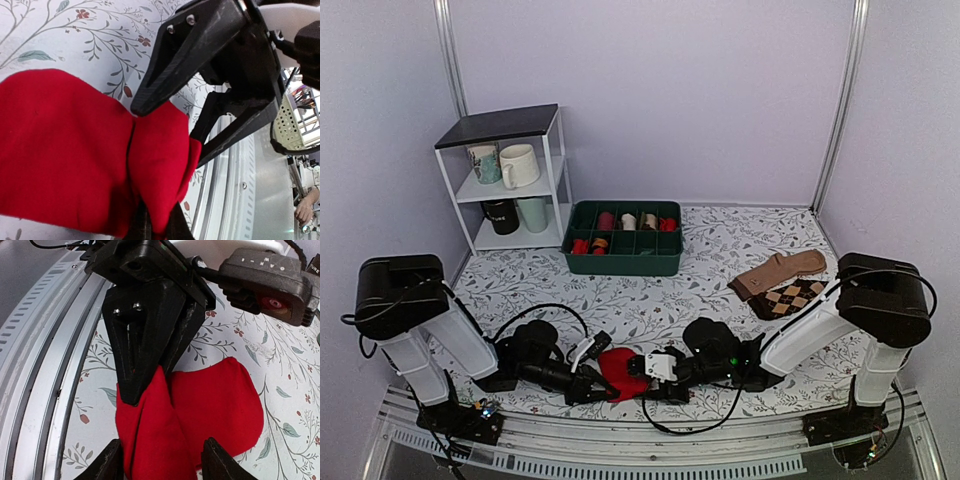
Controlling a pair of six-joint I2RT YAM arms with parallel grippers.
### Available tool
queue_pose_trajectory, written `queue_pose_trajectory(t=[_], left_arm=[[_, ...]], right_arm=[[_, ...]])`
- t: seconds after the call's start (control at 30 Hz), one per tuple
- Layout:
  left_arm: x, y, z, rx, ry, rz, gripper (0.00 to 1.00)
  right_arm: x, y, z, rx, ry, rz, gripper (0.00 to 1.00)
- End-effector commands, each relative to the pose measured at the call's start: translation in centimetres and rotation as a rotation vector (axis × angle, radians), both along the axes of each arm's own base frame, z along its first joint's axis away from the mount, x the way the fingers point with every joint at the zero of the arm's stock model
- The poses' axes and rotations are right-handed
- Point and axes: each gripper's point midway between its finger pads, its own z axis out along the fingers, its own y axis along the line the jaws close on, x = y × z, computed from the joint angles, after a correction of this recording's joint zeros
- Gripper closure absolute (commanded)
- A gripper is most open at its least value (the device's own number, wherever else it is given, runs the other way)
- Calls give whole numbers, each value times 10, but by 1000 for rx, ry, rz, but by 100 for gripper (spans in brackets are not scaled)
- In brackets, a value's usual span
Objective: Roll the socks
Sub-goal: Roll the sock at the center of the board.
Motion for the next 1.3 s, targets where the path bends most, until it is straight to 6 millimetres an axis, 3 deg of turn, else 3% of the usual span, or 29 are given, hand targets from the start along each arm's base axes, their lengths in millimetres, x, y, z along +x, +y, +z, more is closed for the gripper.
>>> queue_pose_trajectory(t=[0.0,0.37,0.73,0.93,1.1,1.27], left_arm=[[-17,25,-40,159,106,-16,100],[-17,25,-41,161,111,-20,100],[-15,21,-40,163,94,-36,97],[6,18,-12,140,-92,-3,71],[13,24,30,85,-288,46,70],[2,31,61,9,-446,64,72]], right_arm=[[-2,3,-18,-41,26,14,47],[-15,-7,-25,-66,97,25,48],[-12,-5,-51,-198,223,-47,78],[-22,-17,-67,-334,403,-55,82],[-25,-32,-66,-450,574,-96,82],[-31,-47,-64,-579,798,-187,82]])
